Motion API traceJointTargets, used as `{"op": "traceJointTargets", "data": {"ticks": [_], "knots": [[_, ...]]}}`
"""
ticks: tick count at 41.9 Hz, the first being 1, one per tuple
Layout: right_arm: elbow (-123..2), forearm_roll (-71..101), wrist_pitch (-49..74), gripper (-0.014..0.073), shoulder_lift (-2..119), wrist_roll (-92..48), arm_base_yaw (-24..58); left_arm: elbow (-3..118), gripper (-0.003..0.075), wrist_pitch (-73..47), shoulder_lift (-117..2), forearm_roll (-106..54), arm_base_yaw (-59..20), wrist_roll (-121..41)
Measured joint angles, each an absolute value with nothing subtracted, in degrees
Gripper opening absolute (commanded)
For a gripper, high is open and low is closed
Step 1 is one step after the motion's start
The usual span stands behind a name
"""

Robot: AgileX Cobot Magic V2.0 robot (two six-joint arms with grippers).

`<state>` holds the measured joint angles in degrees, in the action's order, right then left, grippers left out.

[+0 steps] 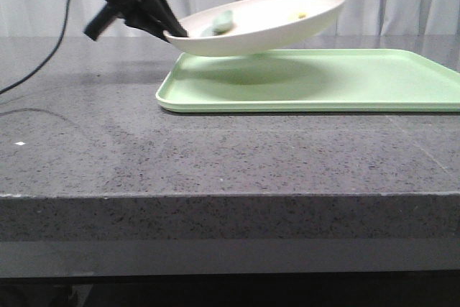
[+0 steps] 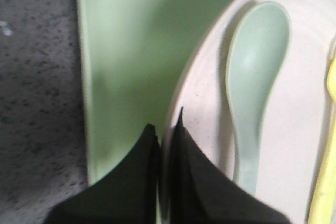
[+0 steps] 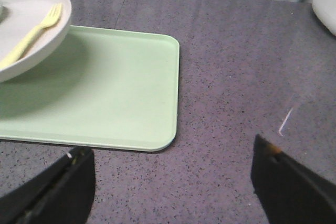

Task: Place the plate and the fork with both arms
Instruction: 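Lower the plate onto the green tray and open the left gripper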

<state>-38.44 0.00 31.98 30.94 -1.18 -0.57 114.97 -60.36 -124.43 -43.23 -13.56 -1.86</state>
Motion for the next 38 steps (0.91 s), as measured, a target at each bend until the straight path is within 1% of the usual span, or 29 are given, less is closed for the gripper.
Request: {"op": "traceJointTargets", "data": {"ticks": [7, 19, 28, 30, 33, 38], "knots": [[-38.44, 0.0, 31.98, 0.0624, 30.94, -1.18, -0.57, 115.39, -0.0018, -56.62, -125.65, -38.71, -17.23, 3.96], [-38.44, 0.0, 31.98, 0.0624, 30.94, -1.18, -0.57, 115.53, -0.0018, -53.27, -125.74, -34.46, -20.51, 9.14], [-38.44, 0.0, 31.98, 0.0624, 30.94, -1.18, -0.57, 115.67, -0.0012, -53.16, -125.74, -24.99, -22.89, 15.46], [-38.44, 0.0, 31.98, 0.0624, 30.94, -1.18, -0.57, 115.67, 0.0007, -53.16, -125.74, -24.54, -23.25, 15.85], [-38.44, 0.0, 31.98, 0.0624, 30.94, -1.18, -0.57, 115.67, 0.0076, -53.16, -125.74, -24.3, -23.64, 15.98], [-38.44, 0.0, 31.98, 0.0624, 30.94, -1.18, -0.57, 115.81, 0.0266, -53.16, -125.74, -24.3, -23.83, 16.34]]}}
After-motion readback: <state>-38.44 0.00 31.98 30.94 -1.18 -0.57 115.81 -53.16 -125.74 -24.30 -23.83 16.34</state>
